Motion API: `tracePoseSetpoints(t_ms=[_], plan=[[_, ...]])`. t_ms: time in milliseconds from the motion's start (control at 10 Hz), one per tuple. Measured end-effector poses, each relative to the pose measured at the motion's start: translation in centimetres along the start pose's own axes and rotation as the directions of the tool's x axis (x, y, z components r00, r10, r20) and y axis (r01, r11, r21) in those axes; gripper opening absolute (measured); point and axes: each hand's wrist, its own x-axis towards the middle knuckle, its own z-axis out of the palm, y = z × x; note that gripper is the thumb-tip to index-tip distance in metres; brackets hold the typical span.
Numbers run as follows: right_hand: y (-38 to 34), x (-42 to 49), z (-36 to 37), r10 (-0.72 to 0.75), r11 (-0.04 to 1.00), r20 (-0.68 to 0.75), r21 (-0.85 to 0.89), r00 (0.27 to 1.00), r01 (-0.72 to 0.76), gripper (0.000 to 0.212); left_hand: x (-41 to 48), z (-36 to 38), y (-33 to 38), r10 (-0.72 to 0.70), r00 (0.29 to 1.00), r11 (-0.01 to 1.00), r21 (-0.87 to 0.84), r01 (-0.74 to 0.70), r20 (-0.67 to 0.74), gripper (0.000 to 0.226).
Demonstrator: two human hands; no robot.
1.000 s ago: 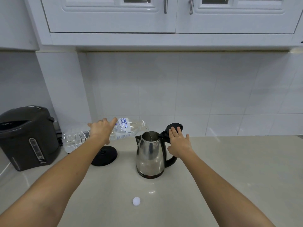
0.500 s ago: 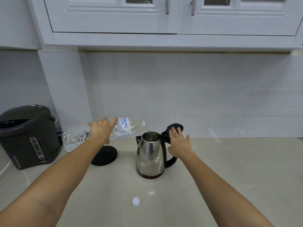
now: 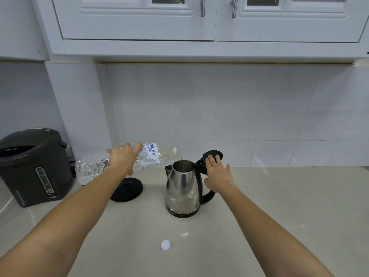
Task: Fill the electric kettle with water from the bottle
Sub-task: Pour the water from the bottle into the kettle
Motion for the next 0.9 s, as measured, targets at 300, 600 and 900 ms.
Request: tracePoseSetpoints(t_ms=[300, 600, 900], plan=[[-0.02, 0.0, -0.05, 0.0, 1.0, 0.006, -0.005, 1.0, 0.0, 0.074, -0.1, -0.12, -0.12, -0.006, 1.0, 1.0, -0.005, 0.006, 0.003, 0.081], [0.02, 0.03, 0.03, 0.002, 1.0, 0.002, 0.001, 1.0, -0.002, 0.075, -0.33, -0.26, -0.13, -0.011, 1.0, 1.0, -0.017, 0.011, 0.01, 0.082], [-0.02, -0.03, -0.04, 0.003, 1.0, 0.007, -0.009, 1.0, -0.003, 0.075, -0.64, -0.15, -0.42, -0.012, 1.0, 1.0, -0.01, 0.012, -0.002, 0.08]])
